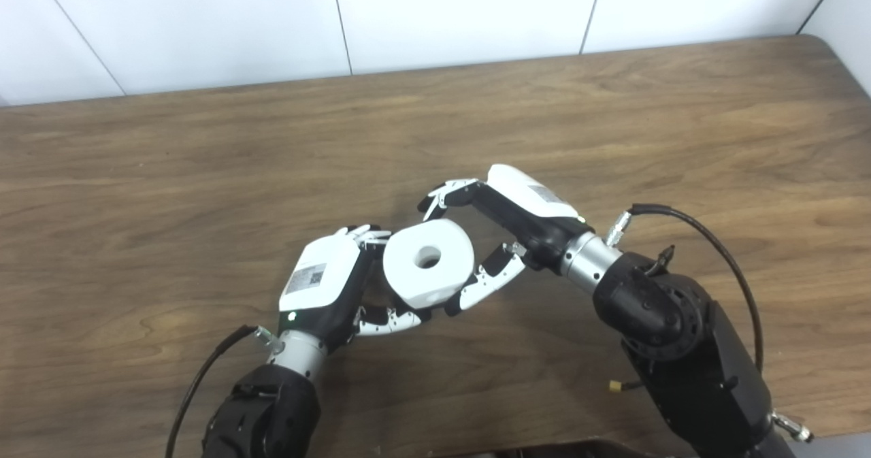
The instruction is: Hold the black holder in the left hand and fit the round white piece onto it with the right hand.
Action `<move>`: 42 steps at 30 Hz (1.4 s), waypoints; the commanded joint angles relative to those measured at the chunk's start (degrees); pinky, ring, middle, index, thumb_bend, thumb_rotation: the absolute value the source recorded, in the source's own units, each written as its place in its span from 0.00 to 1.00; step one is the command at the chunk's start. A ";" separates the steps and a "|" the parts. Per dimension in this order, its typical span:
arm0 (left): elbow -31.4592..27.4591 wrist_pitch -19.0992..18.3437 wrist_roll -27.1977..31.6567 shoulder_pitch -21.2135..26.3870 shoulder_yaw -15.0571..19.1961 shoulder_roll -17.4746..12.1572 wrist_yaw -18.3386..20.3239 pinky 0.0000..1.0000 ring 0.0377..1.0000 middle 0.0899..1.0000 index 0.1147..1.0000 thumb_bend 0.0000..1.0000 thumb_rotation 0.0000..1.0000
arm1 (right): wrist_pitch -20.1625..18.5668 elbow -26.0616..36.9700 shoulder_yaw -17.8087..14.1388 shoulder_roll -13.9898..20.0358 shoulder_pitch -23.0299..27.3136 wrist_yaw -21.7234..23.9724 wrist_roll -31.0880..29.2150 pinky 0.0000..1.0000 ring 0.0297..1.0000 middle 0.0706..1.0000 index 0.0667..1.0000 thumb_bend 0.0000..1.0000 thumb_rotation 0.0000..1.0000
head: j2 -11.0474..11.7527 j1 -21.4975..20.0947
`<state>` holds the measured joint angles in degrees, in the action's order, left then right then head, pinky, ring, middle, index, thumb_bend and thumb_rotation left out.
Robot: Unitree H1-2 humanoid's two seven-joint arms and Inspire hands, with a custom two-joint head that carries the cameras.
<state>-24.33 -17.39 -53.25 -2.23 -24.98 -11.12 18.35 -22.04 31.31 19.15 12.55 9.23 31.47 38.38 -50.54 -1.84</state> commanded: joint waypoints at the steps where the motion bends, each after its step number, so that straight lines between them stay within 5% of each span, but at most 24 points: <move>1: 0.57 0.19 0.66 -1.53 -1.09 -0.42 3.01 0.93 0.87 0.77 0.42 0.52 0.06 | 0.50 0.58 -0.91 -0.23 1.89 -1.36 -0.42 0.81 0.87 0.77 0.44 0.52 0.14 | -0.02 -0.06; 19: 0.42 0.21 0.70 -1.57 -0.88 -0.46 3.23 0.93 0.88 0.77 0.42 0.52 0.06 | -0.13 -0.14 -0.35 2.61 2.09 1.22 -1.35 0.81 0.87 0.77 0.46 0.52 0.16 | -0.08 -0.39; 20: 0.41 0.15 0.65 -1.56 -0.88 -0.44 3.28 0.93 0.88 0.77 0.42 0.52 0.06 | -0.17 -0.11 -0.25 2.83 2.14 1.38 -1.46 0.81 0.88 0.78 0.54 0.77 0.28 | -0.08 -0.39; 21: 0.39 0.10 0.64 -1.57 -0.87 -0.41 3.29 0.93 0.88 0.77 0.42 0.52 0.06 | -0.23 0.00 -0.17 3.07 2.17 1.57 -1.56 0.82 0.88 0.78 0.58 0.86 0.32 | -0.08 -0.39; 24: 0.58 0.36 0.74 -1.57 -0.84 -0.42 3.02 0.93 0.87 0.77 0.42 0.52 0.06 | -0.21 0.28 -0.01 3.53 2.25 1.83 -1.35 0.82 0.89 0.79 0.62 0.97 0.35 | -0.08 -0.39; 42: 0.90 -0.10 0.50 -1.17 -1.06 -0.21 3.58 0.93 0.88 0.77 0.42 0.52 0.06 | -1.65 1.94 0.29 4.20 2.49 2.98 -0.45 0.88 0.97 0.94 0.80 1.00 0.37 | 0.13 -0.50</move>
<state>-24.51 -17.33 -53.25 -2.30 -24.93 -11.08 18.69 -23.97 30.71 19.80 16.48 10.20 34.79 37.90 -50.36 -2.29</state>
